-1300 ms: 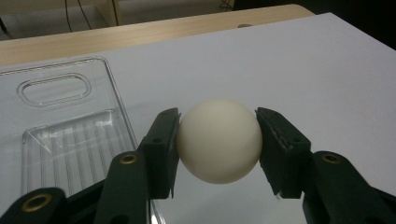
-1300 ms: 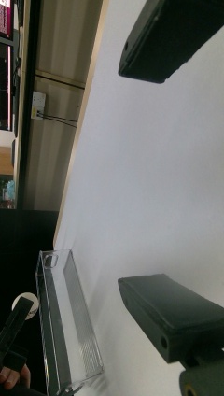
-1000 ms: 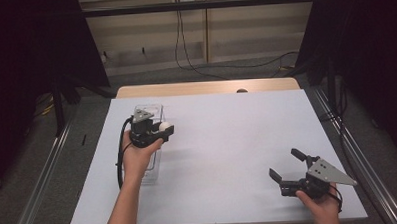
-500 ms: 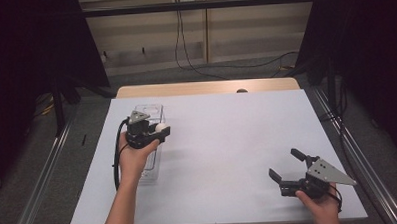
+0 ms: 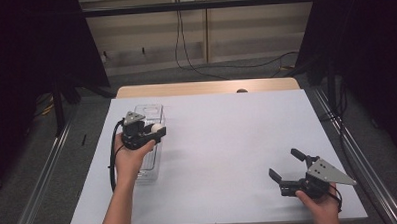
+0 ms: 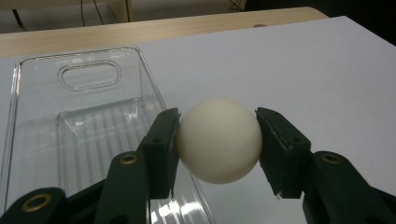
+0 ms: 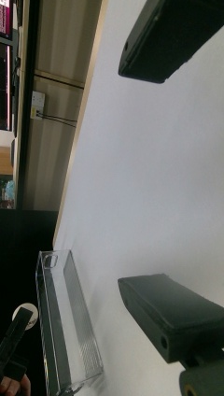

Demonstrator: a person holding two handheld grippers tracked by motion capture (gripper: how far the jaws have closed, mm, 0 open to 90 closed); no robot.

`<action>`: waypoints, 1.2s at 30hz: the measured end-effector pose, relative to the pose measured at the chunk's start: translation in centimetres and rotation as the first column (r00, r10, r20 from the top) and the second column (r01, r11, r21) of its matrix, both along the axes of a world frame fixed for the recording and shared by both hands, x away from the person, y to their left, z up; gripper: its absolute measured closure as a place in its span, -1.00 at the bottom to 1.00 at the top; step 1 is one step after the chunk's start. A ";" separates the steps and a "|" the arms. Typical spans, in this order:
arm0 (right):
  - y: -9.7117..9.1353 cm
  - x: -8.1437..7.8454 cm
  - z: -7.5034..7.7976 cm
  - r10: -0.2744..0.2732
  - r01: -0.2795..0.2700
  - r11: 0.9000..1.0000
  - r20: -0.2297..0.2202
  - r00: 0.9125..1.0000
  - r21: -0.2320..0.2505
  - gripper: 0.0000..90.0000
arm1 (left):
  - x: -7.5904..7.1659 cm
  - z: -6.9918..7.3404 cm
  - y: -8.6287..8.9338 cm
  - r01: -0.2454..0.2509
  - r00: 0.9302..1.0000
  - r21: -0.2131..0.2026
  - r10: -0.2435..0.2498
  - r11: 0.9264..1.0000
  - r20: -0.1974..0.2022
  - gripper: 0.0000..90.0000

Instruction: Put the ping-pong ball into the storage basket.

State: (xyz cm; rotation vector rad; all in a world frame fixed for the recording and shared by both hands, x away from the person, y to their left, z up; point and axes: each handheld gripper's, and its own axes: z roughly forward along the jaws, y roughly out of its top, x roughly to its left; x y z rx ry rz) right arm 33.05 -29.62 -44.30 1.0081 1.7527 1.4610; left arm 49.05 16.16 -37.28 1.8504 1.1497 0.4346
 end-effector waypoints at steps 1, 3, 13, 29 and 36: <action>0.0 0.0 0.0 0.000 0.000 1.000 0.000 1.000 0.000 -0.98 | 0.0 0.0 0.0 0.001 1.000 -0.001 -0.001 1.000 0.001 0.14; 0.0 0.0 0.0 0.002 -0.002 1.000 -0.002 1.000 0.000 -0.98 | 0.0 0.1 0.1 0.004 1.000 -0.002 -0.004 1.000 -0.002 0.14; 0.0 0.0 0.0 0.000 0.000 1.000 0.001 1.000 0.000 -0.98 | 0.0 0.2 0.6 0.001 1.000 0.006 -0.001 1.000 -0.002 0.14; 0.0 0.0 0.0 -0.001 0.001 1.000 0.003 1.000 0.001 -0.98 | -0.1 0.2 1.5 -0.019 1.000 0.014 0.019 1.000 0.001 0.14; 0.0 -0.1 0.1 0.000 0.000 1.000 0.004 1.000 0.001 -0.98 | -0.2 0.2 1.9 -0.024 1.000 0.028 0.024 0.999 0.003 0.14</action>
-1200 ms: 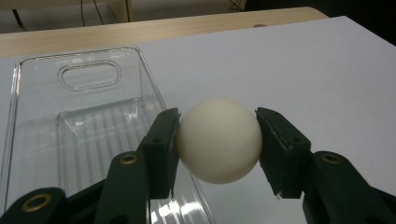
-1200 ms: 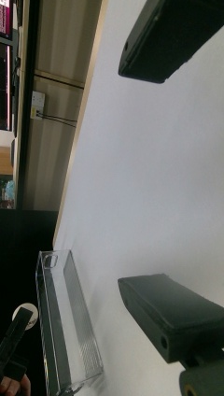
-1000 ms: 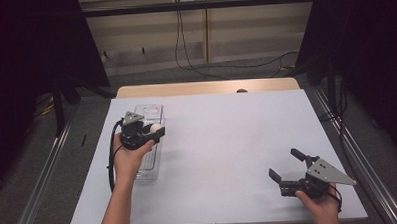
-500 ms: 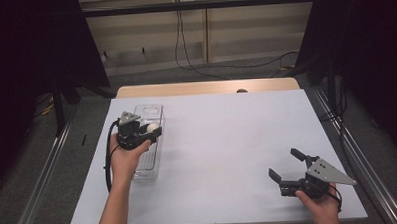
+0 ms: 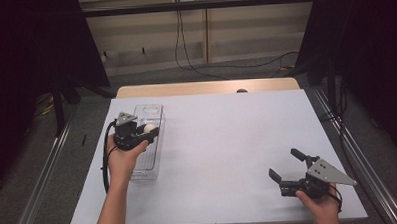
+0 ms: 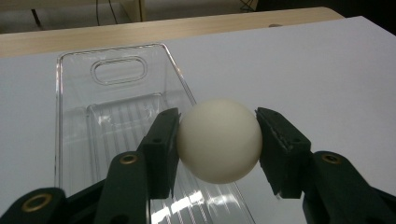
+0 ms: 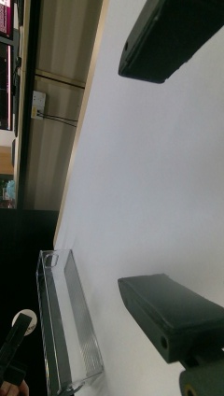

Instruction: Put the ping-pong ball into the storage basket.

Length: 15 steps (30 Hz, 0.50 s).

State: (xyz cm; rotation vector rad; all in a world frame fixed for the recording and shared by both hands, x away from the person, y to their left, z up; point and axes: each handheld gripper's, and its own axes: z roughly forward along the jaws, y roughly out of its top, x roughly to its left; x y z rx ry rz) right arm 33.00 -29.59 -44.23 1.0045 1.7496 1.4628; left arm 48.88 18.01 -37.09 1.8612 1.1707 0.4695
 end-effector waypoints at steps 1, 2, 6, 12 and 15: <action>0.0 0.0 0.0 -0.001 0.001 1.000 -0.003 1.000 0.005 -0.98 | 0.0 0.0 0.0 0.000 1.000 0.003 0.000 1.000 0.001 0.14; 0.0 -0.1 0.0 0.003 -0.003 1.000 -0.007 1.000 0.006 -0.98 | 0.0 -0.1 0.1 -0.003 1.000 0.000 0.003 1.000 0.001 0.14; -0.1 0.0 0.0 -0.006 0.006 1.000 -0.004 1.000 0.001 -0.98 | 0.1 -0.4 0.2 -0.013 1.000 -0.006 0.013 1.000 -0.003 0.14; -0.1 0.0 0.0 0.001 -0.001 1.000 -0.005 1.000 0.003 -0.98 | 0.0 -0.5 0.4 -0.013 1.000 0.007 0.014 1.000 -0.005 0.14; -0.1 0.0 0.0 -0.005 0.005 1.000 -0.002 1.000 -0.001 -0.98 | 0.1 -0.5 0.5 -0.019 1.000 0.002 0.019 1.000 0.000 0.14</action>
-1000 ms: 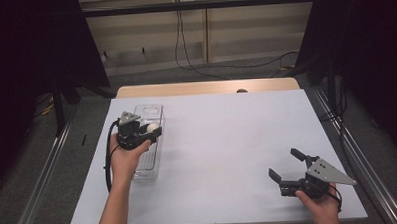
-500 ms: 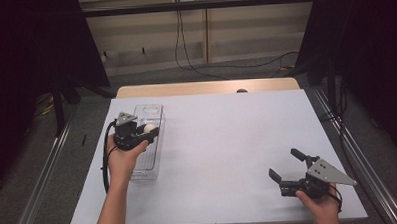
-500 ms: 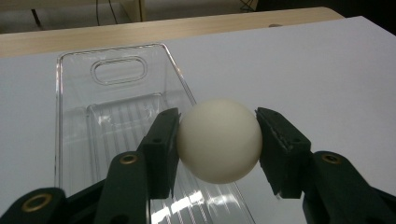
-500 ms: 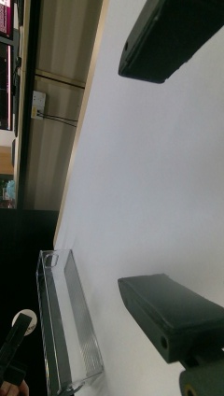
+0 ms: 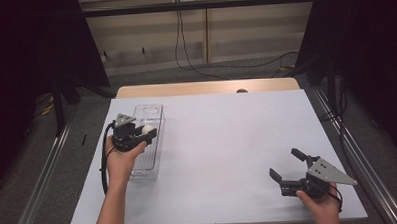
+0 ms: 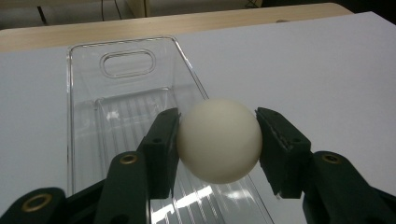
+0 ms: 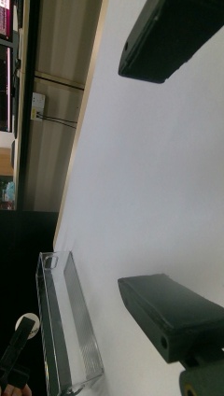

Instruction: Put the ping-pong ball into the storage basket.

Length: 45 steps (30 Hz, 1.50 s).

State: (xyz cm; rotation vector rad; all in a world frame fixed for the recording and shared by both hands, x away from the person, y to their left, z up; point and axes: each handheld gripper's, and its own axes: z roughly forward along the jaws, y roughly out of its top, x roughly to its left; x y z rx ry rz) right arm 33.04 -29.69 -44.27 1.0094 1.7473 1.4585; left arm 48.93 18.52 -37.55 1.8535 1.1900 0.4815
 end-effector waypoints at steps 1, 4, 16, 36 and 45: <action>0.0 0.0 0.0 -0.001 0.001 1.000 -0.002 1.000 0.001 -0.98 | 0.0 0.0 0.0 -0.003 1.000 0.000 0.003 1.000 0.001 0.14; 0.1 -0.1 0.0 0.004 -0.004 1.000 -0.002 1.000 0.004 -0.98 | 0.0 0.0 0.1 0.000 1.000 0.007 0.000 1.000 -0.002 0.14; 0.1 0.0 0.0 0.006 -0.006 1.000 -0.002 1.000 0.005 -0.98 | -0.1 -0.5 0.3 -0.014 1.000 0.008 0.014 1.000 -0.008 0.14; 0.0 -0.1 0.1 0.006 -0.006 1.000 0.000 1.000 0.005 -0.98 | 0.0 -1.1 0.7 -0.024 0.999 0.031 0.025 0.999 -0.024 0.14; 0.1 0.0 0.0 0.003 -0.003 1.000 -0.004 1.000 0.005 -0.98 | -0.2 -1.2 1.1 -0.032 0.999 0.040 0.033 0.999 -0.015 0.14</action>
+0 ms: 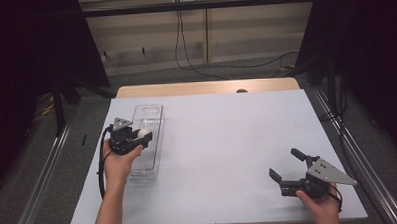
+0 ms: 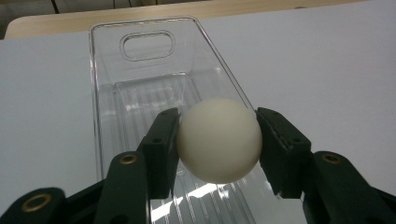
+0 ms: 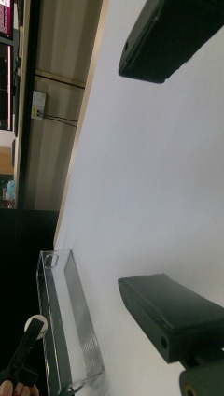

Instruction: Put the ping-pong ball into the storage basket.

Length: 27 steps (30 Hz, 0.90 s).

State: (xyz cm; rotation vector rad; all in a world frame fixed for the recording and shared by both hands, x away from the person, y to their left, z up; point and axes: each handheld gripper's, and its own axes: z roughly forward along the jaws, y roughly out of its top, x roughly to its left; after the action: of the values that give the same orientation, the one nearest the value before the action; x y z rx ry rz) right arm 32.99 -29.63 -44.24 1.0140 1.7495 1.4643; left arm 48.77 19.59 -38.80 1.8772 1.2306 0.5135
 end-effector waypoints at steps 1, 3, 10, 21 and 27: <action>0.0 0.0 0.0 -0.001 0.001 1.000 0.003 1.000 -0.002 -0.98 | 0.0 0.0 0.0 0.008 1.000 0.006 -0.008 1.000 -0.007 0.14; 0.0 0.0 0.0 0.001 -0.001 1.000 0.001 1.000 -0.001 -0.98 | 0.0 -0.1 0.0 0.002 1.000 -0.002 -0.002 1.000 -0.008 0.14; 0.0 0.0 0.0 0.002 -0.002 1.000 0.001 1.000 0.000 -0.98 | -0.1 -0.3 -0.1 0.012 1.000 0.006 -0.012 1.000 -0.011 0.14; 0.0 0.0 0.0 0.002 -0.002 1.000 0.002 1.000 -0.001 -0.98 | -0.2 -0.8 0.1 0.005 1.000 0.005 -0.005 1.000 -0.022 0.13; 0.0 0.0 0.0 0.006 -0.006 1.000 0.004 1.000 -0.005 -0.98 | -0.3 -1.0 0.3 -0.002 1.000 0.001 0.002 1.000 -0.022 0.13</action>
State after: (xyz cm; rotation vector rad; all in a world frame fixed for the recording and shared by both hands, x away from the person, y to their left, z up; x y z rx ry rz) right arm 33.02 -29.61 -44.23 1.0025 1.7541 1.4640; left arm 48.43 19.86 -39.83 1.8867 1.2466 0.4958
